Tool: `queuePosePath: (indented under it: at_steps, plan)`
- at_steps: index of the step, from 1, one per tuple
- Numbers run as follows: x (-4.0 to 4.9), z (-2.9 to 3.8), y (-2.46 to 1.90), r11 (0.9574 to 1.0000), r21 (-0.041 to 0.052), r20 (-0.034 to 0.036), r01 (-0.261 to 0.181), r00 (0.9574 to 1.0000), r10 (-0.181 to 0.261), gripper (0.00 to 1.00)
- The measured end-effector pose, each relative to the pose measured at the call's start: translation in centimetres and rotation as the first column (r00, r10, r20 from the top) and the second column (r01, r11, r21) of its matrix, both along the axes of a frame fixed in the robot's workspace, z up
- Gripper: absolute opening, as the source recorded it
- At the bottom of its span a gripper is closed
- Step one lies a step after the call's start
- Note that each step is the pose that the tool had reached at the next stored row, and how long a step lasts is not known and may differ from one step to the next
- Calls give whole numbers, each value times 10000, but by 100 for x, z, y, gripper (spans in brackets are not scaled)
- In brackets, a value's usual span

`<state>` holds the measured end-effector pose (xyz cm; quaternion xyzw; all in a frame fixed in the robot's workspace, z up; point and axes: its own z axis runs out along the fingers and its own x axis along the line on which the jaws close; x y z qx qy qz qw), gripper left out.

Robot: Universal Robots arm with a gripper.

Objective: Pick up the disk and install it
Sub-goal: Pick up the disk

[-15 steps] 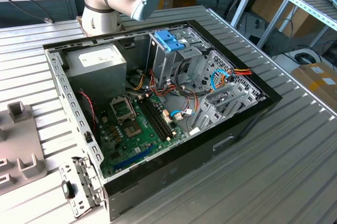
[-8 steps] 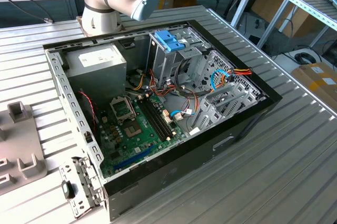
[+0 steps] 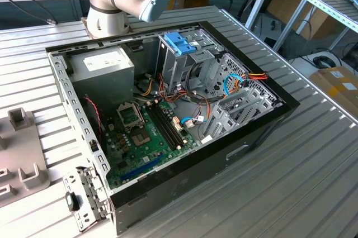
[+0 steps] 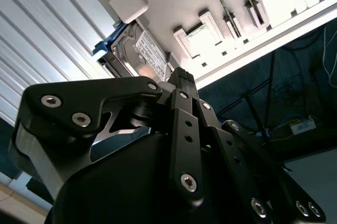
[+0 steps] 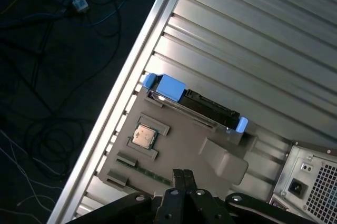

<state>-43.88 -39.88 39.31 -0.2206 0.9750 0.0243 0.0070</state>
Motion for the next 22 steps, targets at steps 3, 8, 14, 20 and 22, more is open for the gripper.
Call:
queuePosePath:
  at_steps: [3,8,14,20,22]
  plan:
    - [0,0,0,10000,0,0,-76,10000,76,10]
    - [0,0,0,9997,0,0,-231,9997,231,10]
    - [0,0,0,9992,0,0,-404,9992,404,10]
    - [0,0,0,9983,0,0,-589,9983,589,10]
    - [0,0,0,9977,0,0,-671,9977,671,10]
